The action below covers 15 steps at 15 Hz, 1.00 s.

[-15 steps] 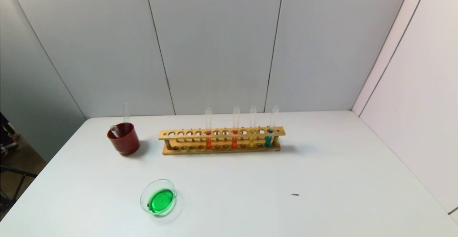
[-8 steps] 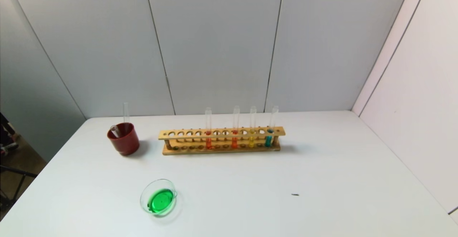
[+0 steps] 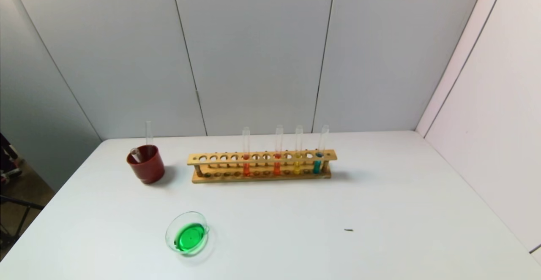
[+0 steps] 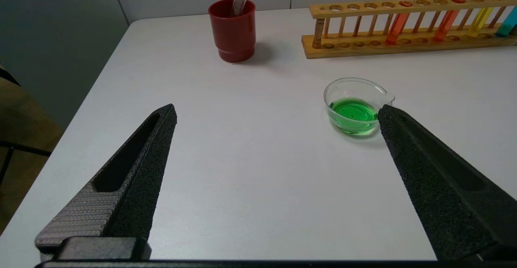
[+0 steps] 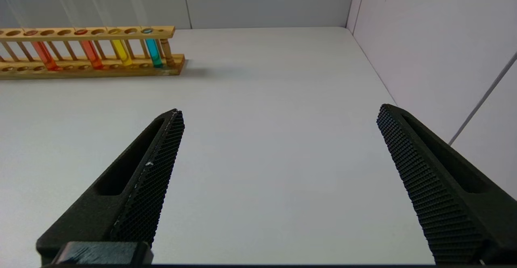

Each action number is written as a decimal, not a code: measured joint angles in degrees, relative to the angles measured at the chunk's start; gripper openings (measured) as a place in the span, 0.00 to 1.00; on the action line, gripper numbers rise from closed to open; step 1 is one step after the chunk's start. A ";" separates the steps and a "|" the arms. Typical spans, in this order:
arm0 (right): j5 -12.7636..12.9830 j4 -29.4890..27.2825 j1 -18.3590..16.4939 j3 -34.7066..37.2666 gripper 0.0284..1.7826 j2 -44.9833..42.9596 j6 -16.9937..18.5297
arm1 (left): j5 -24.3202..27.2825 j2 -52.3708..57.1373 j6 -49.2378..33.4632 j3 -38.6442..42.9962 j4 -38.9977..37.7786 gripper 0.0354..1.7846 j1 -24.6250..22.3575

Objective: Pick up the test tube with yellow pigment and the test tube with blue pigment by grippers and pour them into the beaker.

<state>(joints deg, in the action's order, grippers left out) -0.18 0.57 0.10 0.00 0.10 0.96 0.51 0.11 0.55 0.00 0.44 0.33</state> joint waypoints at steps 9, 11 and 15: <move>0.02 0.02 -0.05 0.00 0.98 0.00 0.00 | 0.00 0.00 0.02 0.00 0.00 0.98 0.02; 0.02 -0.05 -0.05 0.00 0.98 0.00 -0.12 | 0.04 0.00 0.05 0.00 0.00 0.98 0.02; 0.02 0.00 -0.02 0.00 0.98 0.00 0.02 | 0.01 0.00 0.00 0.00 0.00 0.98 0.02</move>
